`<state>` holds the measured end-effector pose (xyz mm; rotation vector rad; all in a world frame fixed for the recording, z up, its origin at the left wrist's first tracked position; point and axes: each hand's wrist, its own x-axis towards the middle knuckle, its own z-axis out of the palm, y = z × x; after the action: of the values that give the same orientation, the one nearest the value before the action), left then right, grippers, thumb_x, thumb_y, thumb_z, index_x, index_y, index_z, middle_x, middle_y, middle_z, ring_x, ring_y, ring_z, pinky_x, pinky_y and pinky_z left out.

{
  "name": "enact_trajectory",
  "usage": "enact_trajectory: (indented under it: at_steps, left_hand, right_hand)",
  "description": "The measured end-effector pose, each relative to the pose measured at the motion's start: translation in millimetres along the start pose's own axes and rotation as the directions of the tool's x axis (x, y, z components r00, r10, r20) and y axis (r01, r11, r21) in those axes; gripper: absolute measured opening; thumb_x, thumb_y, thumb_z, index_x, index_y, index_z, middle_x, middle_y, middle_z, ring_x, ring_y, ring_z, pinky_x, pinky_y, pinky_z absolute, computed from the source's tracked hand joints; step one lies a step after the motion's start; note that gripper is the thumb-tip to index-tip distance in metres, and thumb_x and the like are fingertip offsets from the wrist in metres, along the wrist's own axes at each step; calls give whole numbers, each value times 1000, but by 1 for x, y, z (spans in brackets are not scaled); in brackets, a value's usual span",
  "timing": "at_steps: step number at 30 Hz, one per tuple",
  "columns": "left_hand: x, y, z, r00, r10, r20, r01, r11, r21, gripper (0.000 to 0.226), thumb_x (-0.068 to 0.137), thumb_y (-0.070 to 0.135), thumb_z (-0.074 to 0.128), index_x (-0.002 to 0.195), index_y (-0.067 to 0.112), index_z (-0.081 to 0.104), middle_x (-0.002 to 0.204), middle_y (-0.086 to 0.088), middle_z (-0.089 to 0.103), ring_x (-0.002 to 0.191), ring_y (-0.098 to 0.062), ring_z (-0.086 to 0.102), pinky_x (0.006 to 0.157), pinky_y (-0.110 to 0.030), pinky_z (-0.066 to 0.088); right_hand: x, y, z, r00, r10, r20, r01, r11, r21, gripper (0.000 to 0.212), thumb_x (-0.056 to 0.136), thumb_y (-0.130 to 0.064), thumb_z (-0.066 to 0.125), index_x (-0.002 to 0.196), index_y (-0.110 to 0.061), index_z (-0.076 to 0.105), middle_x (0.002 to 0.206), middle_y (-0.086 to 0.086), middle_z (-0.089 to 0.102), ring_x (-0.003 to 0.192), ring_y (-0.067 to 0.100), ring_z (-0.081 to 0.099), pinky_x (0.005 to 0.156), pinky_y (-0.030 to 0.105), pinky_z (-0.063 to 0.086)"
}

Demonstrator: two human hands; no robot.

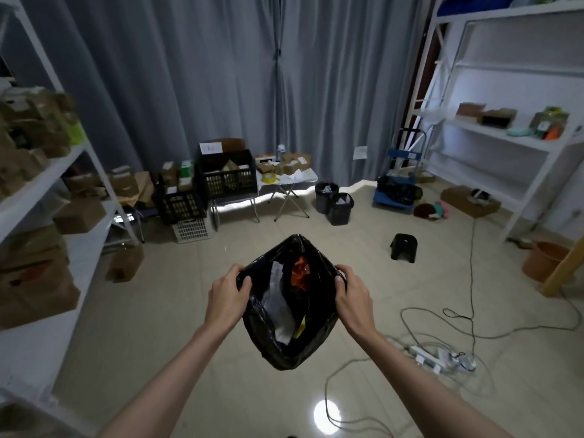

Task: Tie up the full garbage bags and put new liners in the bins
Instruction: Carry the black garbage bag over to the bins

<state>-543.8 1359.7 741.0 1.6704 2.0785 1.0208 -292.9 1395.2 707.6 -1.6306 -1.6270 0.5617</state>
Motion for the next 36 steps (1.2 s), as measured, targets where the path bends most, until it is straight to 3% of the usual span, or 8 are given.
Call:
enact_trajectory:
  at_steps: [5,19,26,32,36]
  left_hand:
    - [115,-9,36,999,2,41,-2,1000,-10,8,96,26,53,98,33,57,66,7,65,55,-6,62,55,-25,46]
    - [429,-4,132,994,45,98,-44,999,-14,14,98,27,54,111,25,58,85,7,67,69,2,57,55,-15,40]
    - [633,4,216,985,73,155,-67,997,-41,11,97,27,55,106,25,60,86,4,69,71,-7,61,58,-22,44]
    - [774,51,275,957,174,233,-163,984,-68,13,96,30,54,109,31,56,88,4,68,76,-15,63,70,-33,52]
    - [854,90,330,924,234,302,-215,972,-94,12,95,29,55,107,28,58,85,4,69,75,-14,63,70,-34,53]
  right_hand:
    - [113,12,48,999,34,9,-34,999,10,28,103,-30,34,125,-35,50,118,-3,62,111,19,57,91,38,44]
    - [416,24,131,997,71,-22,-71,997,7,28,103,-25,35,124,-30,53,119,-4,63,112,16,55,87,32,40]
    - [606,51,178,987,152,-55,-153,988,-30,29,103,-25,34,125,-30,51,119,1,63,112,20,56,87,32,40]
    - [733,64,168,962,220,-162,-225,974,-9,31,103,-24,33,128,-28,52,122,3,63,115,23,55,90,35,42]
    - [813,94,154,931,295,-215,-307,952,-22,32,104,-25,32,129,-28,51,124,5,63,117,25,55,84,31,34]
